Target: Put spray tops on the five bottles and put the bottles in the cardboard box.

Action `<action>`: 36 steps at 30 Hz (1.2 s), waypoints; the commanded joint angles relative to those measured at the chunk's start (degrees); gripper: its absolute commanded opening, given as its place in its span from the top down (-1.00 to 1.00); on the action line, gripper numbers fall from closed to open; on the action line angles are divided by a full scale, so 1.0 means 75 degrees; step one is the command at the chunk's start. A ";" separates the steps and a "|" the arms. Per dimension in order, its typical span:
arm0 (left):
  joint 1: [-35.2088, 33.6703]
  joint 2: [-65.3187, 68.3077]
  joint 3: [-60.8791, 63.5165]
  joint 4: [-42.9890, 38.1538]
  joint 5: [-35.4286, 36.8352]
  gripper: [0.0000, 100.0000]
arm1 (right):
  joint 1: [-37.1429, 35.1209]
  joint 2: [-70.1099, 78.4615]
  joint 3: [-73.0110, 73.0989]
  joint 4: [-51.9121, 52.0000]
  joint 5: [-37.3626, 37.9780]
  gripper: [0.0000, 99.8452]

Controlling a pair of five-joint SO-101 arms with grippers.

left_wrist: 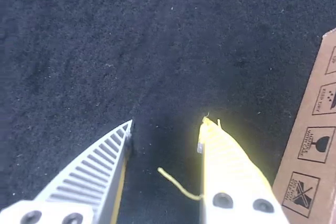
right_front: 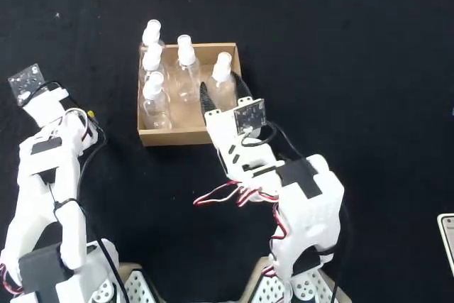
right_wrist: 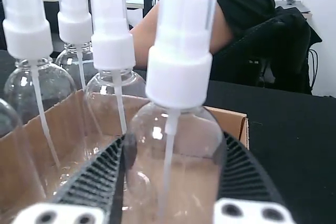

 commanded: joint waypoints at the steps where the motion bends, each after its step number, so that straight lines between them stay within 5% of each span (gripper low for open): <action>1: -0.0064 -0.0223 -0.0053 -0.0176 0.0070 0.65 | -0.0094 0.0018 -0.0299 -0.0223 0.0000 0.67; 9: -0.0076 -0.0223 -0.0053 -0.0176 0.0070 0.65 | -0.0129 0.0018 -0.0299 -0.0246 0.0000 0.66; 15: -0.0076 -0.0223 -0.0053 -0.0176 0.0070 0.65 | -0.0363 0.0018 -0.0287 -0.0223 0.0000 0.47; 36: -0.0041 -0.0223 -0.0053 -0.0176 0.0070 0.65 | -0.0363 -0.0217 0.0041 -0.0246 0.0000 0.49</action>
